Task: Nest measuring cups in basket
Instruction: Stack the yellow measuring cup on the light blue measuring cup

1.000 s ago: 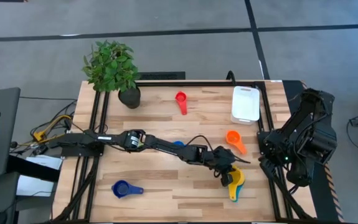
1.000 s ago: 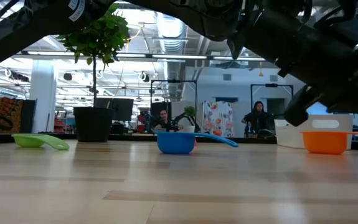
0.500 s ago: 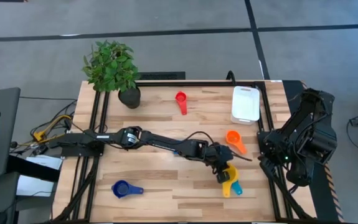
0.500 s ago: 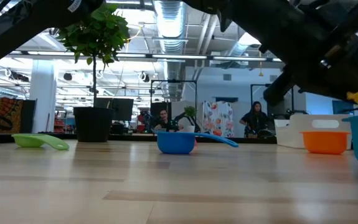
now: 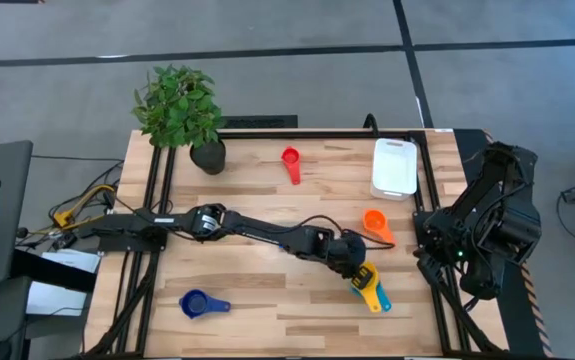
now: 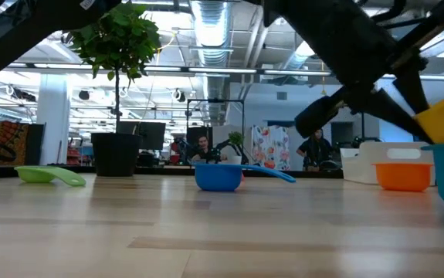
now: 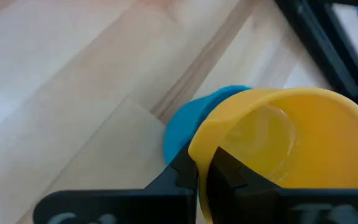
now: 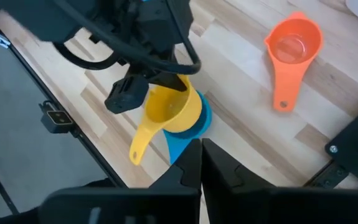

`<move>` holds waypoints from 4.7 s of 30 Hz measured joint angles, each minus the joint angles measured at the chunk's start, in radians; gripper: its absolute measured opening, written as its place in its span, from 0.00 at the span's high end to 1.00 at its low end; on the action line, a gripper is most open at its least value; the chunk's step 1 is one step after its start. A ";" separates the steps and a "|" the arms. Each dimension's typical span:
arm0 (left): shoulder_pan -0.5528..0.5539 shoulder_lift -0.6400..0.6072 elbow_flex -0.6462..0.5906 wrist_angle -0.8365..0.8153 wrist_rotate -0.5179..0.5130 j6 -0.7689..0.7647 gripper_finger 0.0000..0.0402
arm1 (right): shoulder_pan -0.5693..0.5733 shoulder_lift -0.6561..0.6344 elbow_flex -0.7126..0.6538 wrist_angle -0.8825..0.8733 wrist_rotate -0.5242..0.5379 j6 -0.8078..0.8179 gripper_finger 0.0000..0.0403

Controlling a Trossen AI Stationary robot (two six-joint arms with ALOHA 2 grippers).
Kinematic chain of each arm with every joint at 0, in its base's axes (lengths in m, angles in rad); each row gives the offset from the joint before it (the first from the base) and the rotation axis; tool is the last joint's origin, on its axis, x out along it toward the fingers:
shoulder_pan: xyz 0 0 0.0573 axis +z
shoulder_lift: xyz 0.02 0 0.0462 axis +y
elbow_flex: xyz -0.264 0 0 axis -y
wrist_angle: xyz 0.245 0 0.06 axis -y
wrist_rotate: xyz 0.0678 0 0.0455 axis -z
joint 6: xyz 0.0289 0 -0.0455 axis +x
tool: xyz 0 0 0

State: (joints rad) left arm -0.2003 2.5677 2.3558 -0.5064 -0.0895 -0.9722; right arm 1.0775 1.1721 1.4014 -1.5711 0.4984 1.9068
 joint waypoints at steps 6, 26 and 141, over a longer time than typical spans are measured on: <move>-0.013 -0.001 0.000 -0.004 -0.027 -0.043 1.00 | 0.000 0.000 0.000 0.000 0.000 -0.027 0.91; -0.005 -0.006 0.001 -0.017 0.025 -0.094 0.69 | 0.000 0.014 -0.001 -0.001 0.001 -0.078 0.75; 0.154 0.087 -0.167 0.525 0.320 0.567 0.71 | -0.125 0.464 -0.418 0.531 -0.185 0.023 0.97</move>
State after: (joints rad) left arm -0.0459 2.6549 2.1887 0.0183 0.2308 -0.4049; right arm 0.9522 1.6360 0.9836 -1.0401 0.3134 1.9296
